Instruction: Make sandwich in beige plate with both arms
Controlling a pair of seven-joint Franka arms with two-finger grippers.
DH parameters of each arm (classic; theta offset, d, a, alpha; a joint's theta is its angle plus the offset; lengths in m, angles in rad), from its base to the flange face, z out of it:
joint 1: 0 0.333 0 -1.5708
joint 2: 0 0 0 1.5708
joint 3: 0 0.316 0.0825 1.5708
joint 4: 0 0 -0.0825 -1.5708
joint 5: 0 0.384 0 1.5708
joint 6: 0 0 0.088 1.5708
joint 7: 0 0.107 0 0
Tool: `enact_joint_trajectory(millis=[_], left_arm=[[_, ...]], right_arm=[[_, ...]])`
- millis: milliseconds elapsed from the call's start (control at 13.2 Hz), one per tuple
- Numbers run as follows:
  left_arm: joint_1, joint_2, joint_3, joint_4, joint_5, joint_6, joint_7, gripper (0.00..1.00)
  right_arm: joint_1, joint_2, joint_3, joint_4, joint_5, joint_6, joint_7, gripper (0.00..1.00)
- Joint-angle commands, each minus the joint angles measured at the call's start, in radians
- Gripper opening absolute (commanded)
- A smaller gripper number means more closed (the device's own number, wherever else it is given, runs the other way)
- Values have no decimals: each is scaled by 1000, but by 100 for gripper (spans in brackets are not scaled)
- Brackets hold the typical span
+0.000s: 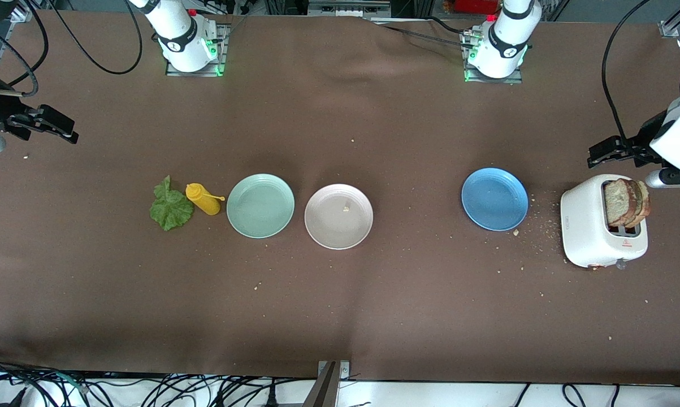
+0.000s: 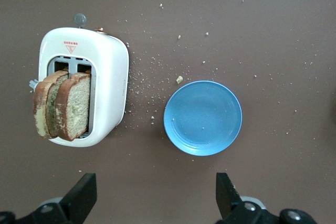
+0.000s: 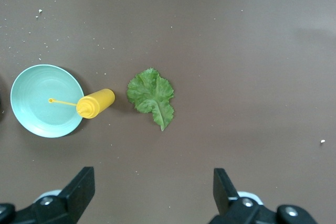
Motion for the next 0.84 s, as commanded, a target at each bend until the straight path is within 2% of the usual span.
enact_joint_trajectory(millis=[0, 759], left_arm=[[4, 1, 0, 7, -28, -6, 27, 100], [5, 4, 1, 0, -31, 0, 27, 100]], right_arm=[[-4, 4, -1, 18, 4, -17, -14, 100], [-4, 4, 1, 18, 4, -17, -14, 100]])
